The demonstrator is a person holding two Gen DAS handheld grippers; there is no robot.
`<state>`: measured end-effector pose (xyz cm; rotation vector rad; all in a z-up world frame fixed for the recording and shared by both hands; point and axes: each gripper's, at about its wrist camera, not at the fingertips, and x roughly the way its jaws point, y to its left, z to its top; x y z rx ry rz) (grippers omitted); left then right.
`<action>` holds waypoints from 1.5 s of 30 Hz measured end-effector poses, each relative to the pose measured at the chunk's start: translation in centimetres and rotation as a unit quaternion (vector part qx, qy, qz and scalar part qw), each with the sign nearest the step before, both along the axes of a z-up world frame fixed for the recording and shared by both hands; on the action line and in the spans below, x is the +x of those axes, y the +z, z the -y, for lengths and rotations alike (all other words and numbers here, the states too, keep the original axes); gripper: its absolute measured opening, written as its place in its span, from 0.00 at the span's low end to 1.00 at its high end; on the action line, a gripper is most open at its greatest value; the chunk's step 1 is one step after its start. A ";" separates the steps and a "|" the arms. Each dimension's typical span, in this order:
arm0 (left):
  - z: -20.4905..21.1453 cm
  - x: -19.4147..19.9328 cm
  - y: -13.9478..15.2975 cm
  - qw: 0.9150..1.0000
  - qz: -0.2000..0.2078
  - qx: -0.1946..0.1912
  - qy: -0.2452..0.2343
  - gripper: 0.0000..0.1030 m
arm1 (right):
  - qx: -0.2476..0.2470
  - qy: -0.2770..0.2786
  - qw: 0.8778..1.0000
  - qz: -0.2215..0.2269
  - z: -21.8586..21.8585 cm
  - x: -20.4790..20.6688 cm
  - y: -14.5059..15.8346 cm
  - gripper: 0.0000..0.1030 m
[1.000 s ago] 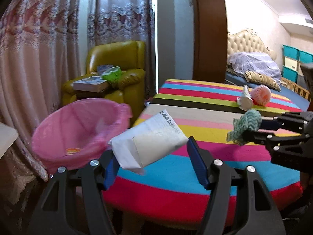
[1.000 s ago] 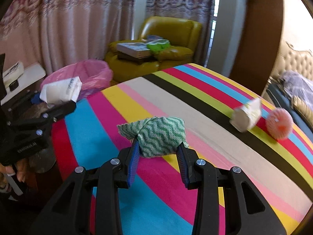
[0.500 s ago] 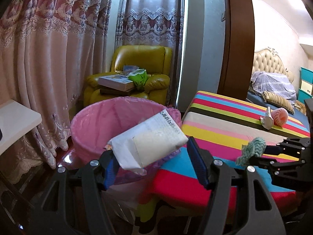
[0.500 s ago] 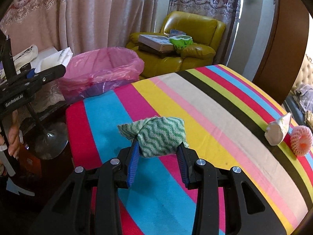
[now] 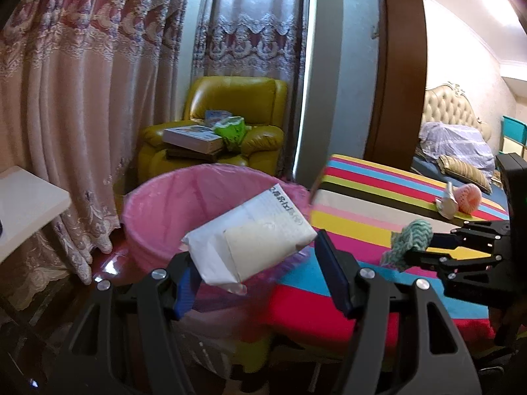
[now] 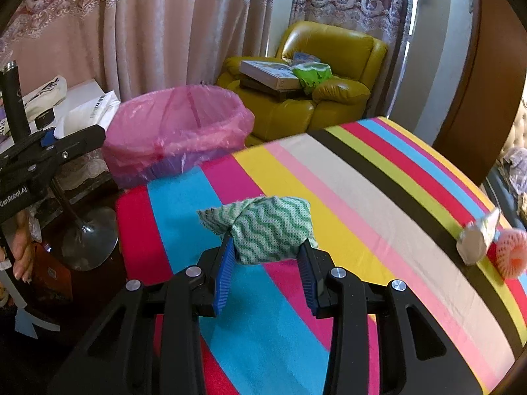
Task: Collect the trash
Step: 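Carry the green cloth and tissue pack over to the pink bin, then open both tools to drop the cloth and tissue pack into the bin, then return both tools to the table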
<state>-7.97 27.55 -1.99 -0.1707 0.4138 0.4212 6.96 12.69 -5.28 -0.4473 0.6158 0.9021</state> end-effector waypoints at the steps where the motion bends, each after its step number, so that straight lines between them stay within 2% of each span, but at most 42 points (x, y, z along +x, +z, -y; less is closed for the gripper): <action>1: -0.6 -0.1 0.2 1.000 -0.004 0.003 0.005 0.62 | 0.001 0.002 1.000 0.001 -0.3 0.1 0.2 0.35; 9: -4.1 -0.2 1.1 0.999 -0.026 0.008 0.026 0.62 | 0.015 0.029 0.999 0.006 -4.6 1.3 2.4 0.35; 15: -6.5 0.7 2.1 0.999 -0.030 0.007 0.032 0.62 | 0.021 0.037 0.999 -0.014 -8.0 2.8 3.5 0.35; 23: -10.9 3.2 2.6 0.998 -0.036 -0.030 0.039 0.62 | 0.009 0.046 0.999 -0.021 -13.1 4.1 3.8 0.35; 31: -13.3 5.4 2.7 0.997 -0.055 -0.028 0.049 0.62 | -0.004 0.067 0.998 -0.011 -17.1 4.0 3.7 0.36; 41: -14.4 6.6 2.2 0.995 -0.070 -0.030 0.059 0.62 | -0.012 0.095 0.995 0.003 -19.1 3.0 3.3 0.38; 43: -14.5 6.8 2.1 0.995 -0.074 -0.027 0.064 0.65 | -0.015 0.102 0.995 0.006 -19.3 2.7 3.3 0.47; 44: -14.6 6.9 2.1 0.994 -0.078 -0.024 0.071 0.77 | -0.015 0.105 0.994 0.005 -19.3 2.6 3.3 0.68; 45: -14.6 6.8 2.1 0.994 -0.079 -0.021 0.077 0.81 | -0.012 0.109 0.994 0.008 -19.1 2.4 3.4 0.79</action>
